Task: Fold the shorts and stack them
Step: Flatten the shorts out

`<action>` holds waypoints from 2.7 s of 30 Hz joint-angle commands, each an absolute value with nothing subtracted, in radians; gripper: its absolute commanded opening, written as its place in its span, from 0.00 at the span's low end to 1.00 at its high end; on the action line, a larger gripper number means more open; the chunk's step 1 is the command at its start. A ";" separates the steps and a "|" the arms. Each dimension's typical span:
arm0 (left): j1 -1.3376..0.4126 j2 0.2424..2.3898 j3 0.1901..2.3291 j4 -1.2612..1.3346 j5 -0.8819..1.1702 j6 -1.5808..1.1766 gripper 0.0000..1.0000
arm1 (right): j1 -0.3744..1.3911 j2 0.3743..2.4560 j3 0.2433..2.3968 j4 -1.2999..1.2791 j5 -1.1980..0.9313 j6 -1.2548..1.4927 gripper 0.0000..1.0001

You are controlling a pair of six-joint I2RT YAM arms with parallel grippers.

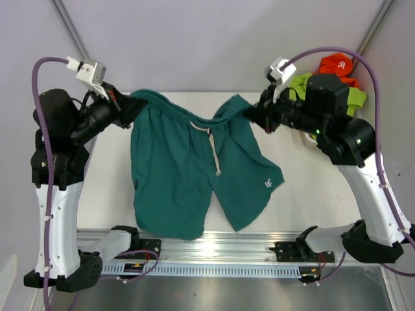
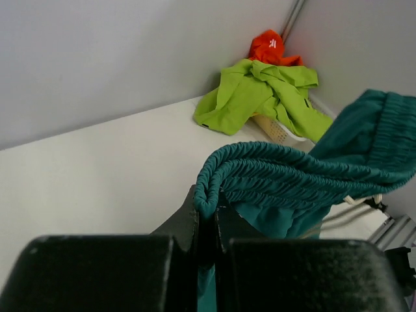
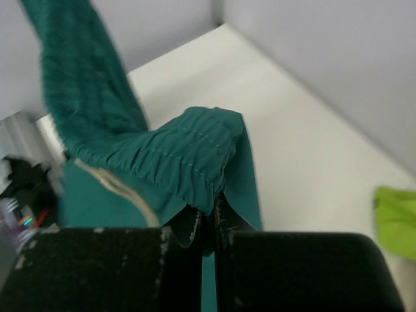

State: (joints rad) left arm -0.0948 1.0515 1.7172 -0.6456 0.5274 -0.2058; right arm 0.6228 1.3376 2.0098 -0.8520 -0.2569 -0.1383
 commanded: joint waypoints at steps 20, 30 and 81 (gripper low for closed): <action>-0.087 0.792 1.887 -0.736 0.764 -0.397 0.00 | 0.624 1.085 2.226 -1.066 -0.888 0.386 0.00; -0.087 1.032 1.703 -0.682 0.680 -0.334 0.00 | 0.575 1.344 2.010 -1.197 -0.597 0.157 0.00; -0.338 1.421 1.144 -0.193 -0.064 -0.371 0.99 | 0.449 1.591 1.159 -0.344 -0.017 0.213 0.76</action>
